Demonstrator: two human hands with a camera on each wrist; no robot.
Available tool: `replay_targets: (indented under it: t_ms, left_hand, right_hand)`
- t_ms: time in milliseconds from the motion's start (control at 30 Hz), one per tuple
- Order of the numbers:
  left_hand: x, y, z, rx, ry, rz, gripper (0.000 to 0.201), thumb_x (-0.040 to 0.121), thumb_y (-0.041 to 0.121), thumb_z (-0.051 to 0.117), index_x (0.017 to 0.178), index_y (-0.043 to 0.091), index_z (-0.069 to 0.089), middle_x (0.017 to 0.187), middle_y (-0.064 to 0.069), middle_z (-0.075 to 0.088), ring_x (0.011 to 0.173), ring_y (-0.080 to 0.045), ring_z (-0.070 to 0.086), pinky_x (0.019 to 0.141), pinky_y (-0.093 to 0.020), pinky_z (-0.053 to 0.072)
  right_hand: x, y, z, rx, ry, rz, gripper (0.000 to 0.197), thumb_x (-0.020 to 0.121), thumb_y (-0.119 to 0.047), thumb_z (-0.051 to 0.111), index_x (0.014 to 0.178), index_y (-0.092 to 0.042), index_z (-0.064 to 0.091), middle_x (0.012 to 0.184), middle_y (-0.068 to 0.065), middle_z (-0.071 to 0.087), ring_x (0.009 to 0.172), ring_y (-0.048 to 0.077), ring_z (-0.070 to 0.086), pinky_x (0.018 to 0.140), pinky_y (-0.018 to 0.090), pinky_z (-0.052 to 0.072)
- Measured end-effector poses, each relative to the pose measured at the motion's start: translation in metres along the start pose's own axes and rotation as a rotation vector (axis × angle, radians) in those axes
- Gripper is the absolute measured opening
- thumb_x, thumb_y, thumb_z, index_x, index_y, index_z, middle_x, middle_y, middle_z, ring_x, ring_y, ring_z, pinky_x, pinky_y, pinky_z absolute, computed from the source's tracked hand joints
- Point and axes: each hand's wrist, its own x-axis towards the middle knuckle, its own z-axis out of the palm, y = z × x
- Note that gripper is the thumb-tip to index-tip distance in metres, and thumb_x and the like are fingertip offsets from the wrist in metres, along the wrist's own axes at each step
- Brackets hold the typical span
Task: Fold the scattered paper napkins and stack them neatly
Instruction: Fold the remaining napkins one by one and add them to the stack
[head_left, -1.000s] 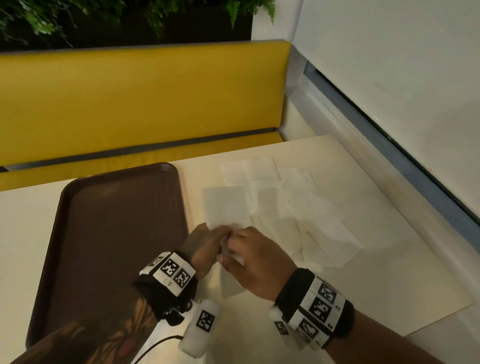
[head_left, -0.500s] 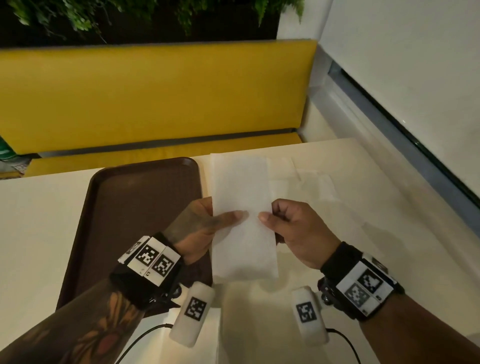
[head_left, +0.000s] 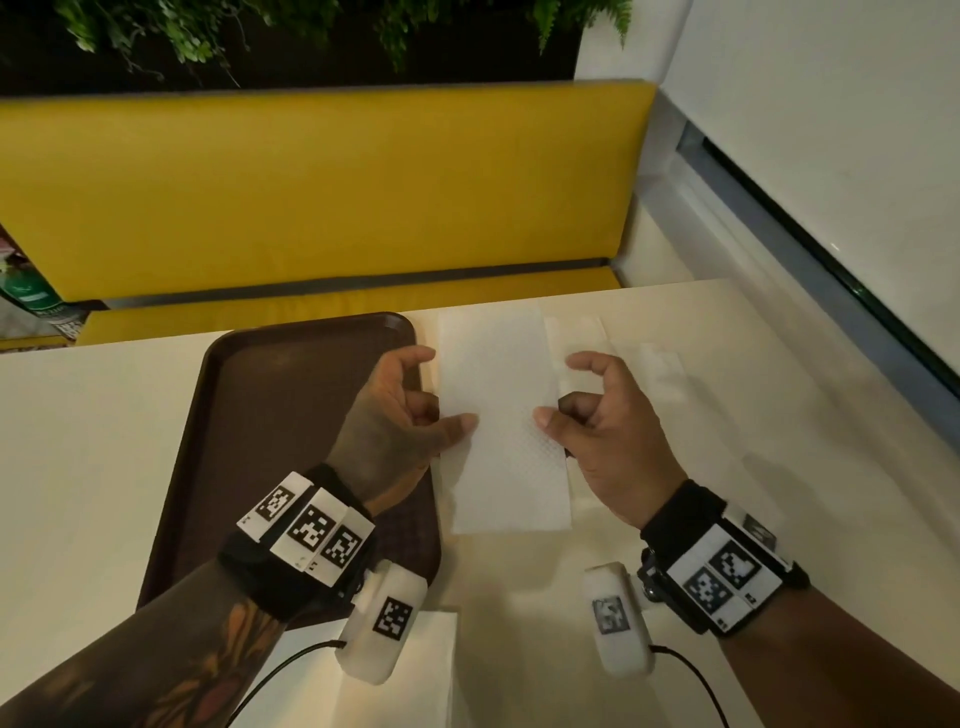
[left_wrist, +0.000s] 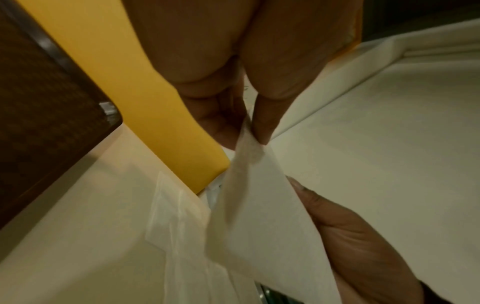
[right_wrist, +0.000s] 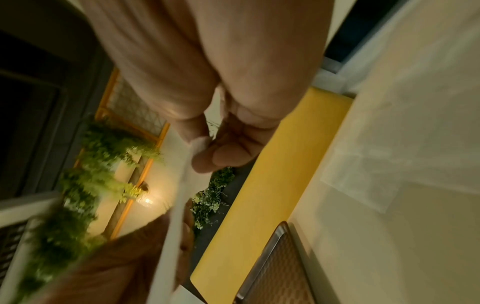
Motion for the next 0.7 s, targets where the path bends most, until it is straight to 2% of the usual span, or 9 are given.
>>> replay_targets:
  t_ms: [100,167,233,300,400,467,533,633,700]
  left_hand:
    - [0.0003,0.0018,0.0008,0.005,0.024,0.016,0.086,0.055,0.022,0.088,0.127,0.023,0.04,0.1,-0.018,0.071,0.092,-0.036,0.069,0.083,-0.056,0.054]
    - [0.0009,0.0026,0.0005,-0.045,0.032,-0.014,0.074,0.069,0.015,0.078,0.133,0.015,0.04,0.103,-0.017,0.071,0.092,-0.03,0.07,0.08,-0.05,0.058]
    - [-0.0006,0.0042,-0.0004,-0.079,0.012,-0.04,0.055,0.083,0.008,0.065,0.134,0.009,0.044,0.102,-0.014,0.072,0.087,-0.02,0.072,0.068,-0.032,0.06]
    - [-0.0028,0.0054,-0.0008,-0.076,-0.019,-0.039,0.044,0.086,0.005,0.061,0.128,0.007,0.05,0.098,-0.009,0.073,0.083,-0.014,0.072,0.064,-0.021,0.057]
    - [-0.0032,0.0078,-0.0003,-0.094,-0.03,-0.022,0.044,0.082,0.003,0.063,0.125,0.008,0.053,0.099,-0.007,0.073,0.087,-0.016,0.071,0.07,-0.025,0.059]
    - [-0.0026,0.0061,0.001,-0.11,-0.033,0.006,0.048,0.075,0.008,0.067,0.122,0.012,0.055,0.095,-0.007,0.074,0.088,-0.02,0.07,0.077,-0.033,0.059]
    - [-0.0017,0.0025,0.0035,-0.093,-0.031,0.035,0.049,0.07,0.013,0.068,0.116,0.02,0.057,0.089,-0.005,0.075,0.088,-0.021,0.07,0.081,-0.037,0.058]
    - [-0.0022,0.0007,0.0041,-0.104,-0.029,0.03,0.058,0.069,0.016,0.077,0.122,0.019,0.053,0.091,-0.012,0.075,0.088,-0.024,0.071,0.078,-0.037,0.059]
    - [-0.0021,-0.0001,0.0037,-0.089,-0.015,-0.005,0.079,0.065,0.03,0.083,0.132,0.014,0.045,0.101,-0.02,0.071,0.094,-0.031,0.069,0.082,-0.045,0.057]
  right_hand:
    - [0.0006,-0.0016,0.002,0.0,0.0,-0.073,0.056,0.086,-0.005,0.07,0.13,-0.023,0.04,0.075,0.01,0.071,0.076,0.026,0.068,0.074,0.029,0.057]
    - [0.0012,-0.0025,0.0011,0.005,-0.01,-0.1,0.056,0.085,-0.001,0.07,0.13,-0.02,0.043,0.079,0.011,0.073,0.077,0.021,0.069,0.07,0.025,0.056]
    - [0.0014,-0.0043,-0.0009,0.001,-0.022,-0.105,0.051,0.084,-0.001,0.071,0.126,-0.017,0.048,0.081,0.008,0.074,0.078,0.016,0.071,0.068,0.02,0.054]
    - [0.0011,-0.0062,-0.0021,0.02,-0.028,-0.079,0.046,0.084,-0.003,0.071,0.123,-0.015,0.051,0.082,0.006,0.075,0.077,0.014,0.071,0.067,0.02,0.054]
    - [0.0031,-0.0084,-0.0009,0.171,-0.007,0.104,0.044,0.084,-0.019,0.071,0.123,-0.01,0.053,0.086,0.01,0.073,0.078,0.02,0.067,0.067,0.031,0.055]
    - [0.0039,-0.0076,-0.0009,0.303,-0.126,0.272,0.054,0.078,-0.038,0.069,0.12,-0.006,0.058,0.099,0.013,0.07,0.089,0.027,0.066,0.078,0.041,0.054]
    - [0.0037,-0.0063,-0.0008,0.34,-0.261,0.347,0.063,0.074,-0.047,0.066,0.117,-0.001,0.062,0.108,0.016,0.069,0.097,0.03,0.065,0.09,0.048,0.052]
    - [0.0057,-0.0043,0.0014,0.323,-0.25,0.238,0.04,0.087,-0.028,0.062,0.115,0.0,0.064,0.115,0.019,0.067,0.1,0.029,0.064,0.093,0.048,0.051]
    - [0.0069,-0.0027,0.0022,0.26,-0.19,0.096,0.025,0.093,-0.014,0.058,0.112,0.002,0.063,0.113,0.022,0.067,0.099,0.029,0.065,0.092,0.046,0.053]
